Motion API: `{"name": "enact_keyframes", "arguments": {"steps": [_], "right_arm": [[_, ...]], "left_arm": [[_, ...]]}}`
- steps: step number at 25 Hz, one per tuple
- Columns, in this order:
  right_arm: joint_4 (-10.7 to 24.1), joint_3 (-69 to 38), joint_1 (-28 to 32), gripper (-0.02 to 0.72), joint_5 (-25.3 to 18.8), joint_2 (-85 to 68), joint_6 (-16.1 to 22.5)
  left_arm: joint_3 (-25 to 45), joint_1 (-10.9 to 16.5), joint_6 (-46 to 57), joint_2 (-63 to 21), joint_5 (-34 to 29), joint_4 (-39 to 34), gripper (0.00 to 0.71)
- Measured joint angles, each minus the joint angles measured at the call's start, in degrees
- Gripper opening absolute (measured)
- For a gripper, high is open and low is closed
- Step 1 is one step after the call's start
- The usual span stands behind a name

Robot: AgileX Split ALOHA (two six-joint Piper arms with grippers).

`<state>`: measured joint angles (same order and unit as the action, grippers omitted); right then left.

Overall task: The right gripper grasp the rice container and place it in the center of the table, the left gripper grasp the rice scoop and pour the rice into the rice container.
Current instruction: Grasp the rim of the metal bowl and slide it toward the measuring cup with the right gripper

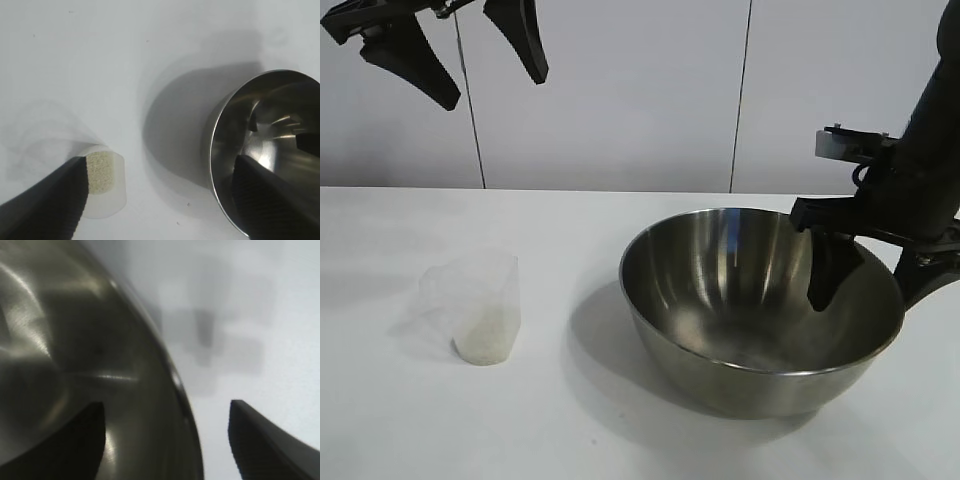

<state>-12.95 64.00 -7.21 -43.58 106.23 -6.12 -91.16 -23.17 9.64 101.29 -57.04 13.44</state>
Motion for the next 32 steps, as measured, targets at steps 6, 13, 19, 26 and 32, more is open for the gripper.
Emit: {"name": "enact_keyframes", "arguments": {"steps": [6,13,19,26,32], "right_arm": [[-0.6,0.0,0.0,0.033,0.6,0.0,-0.8],[-2.8,0.0,0.0,0.010,0.2,0.0,-3.2],[-9.3,0.0,0.0,0.011,-1.2,-0.2,-9.0],[-15.8,-0.4,0.0,0.011,-1.9,-1.0,-12.6],[-18.6,-0.4,0.0,0.011,-1.6,-1.0,-13.4]], "left_arm": [[0.0,0.0,0.0,0.0,0.0,0.0,0.572],[0.0,0.0,0.0,0.0,0.0,0.0,0.571],[0.0,0.0,0.0,0.0,0.0,0.0,0.571],[0.0,0.0,0.0,0.0,0.0,0.0,0.571],[0.0,0.0,0.0,0.0,0.0,0.0,0.571]]}}
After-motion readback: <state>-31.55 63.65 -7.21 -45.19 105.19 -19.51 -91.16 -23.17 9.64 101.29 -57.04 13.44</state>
